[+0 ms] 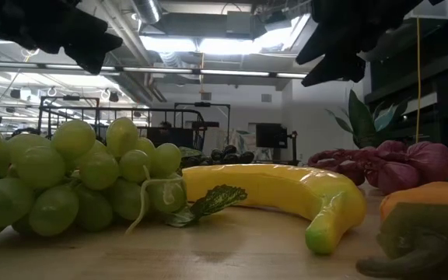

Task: Build produce basket
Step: Put the yellow banana into the wire basket

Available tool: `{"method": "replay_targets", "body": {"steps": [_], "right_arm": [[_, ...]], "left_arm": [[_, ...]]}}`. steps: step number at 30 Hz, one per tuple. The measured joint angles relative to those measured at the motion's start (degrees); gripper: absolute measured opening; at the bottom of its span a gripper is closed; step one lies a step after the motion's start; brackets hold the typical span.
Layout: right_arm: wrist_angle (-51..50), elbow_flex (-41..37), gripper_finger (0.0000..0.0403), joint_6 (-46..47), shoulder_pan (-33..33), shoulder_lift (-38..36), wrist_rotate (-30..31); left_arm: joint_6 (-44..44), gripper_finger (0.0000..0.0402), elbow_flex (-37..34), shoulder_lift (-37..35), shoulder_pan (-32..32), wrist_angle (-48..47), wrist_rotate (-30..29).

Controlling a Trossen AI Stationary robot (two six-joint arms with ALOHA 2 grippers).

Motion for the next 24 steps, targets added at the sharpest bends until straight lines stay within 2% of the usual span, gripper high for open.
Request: {"method": "replay_targets", "body": {"steps": [5,12,20,24], "right_arm": [[-2.89,3.21,0.0261,-3.97,-1.44,0.07,-1.72],[-17.4,10.93,0.0261,-2.89,-2.82,2.12,-1.74],[-17.36,15.78,0.0261,-7.41,-3.01,14.01,-2.98],[-16.81,20.61,0.0261,-10.17,-3.1,21.26,-3.06]], "left_arm": [[0.02,0.0147,0.0,0.02,0.0,0.0,0.0],[1.49,0.0147,-0.02,0.02,0.0,-0.2,0.0],[1.5,0.0147,-0.02,0.02,0.0,-0.3,0.0],[1.5,0.0147,-0.02,0.04,0.0,-0.7,0.0]]}}
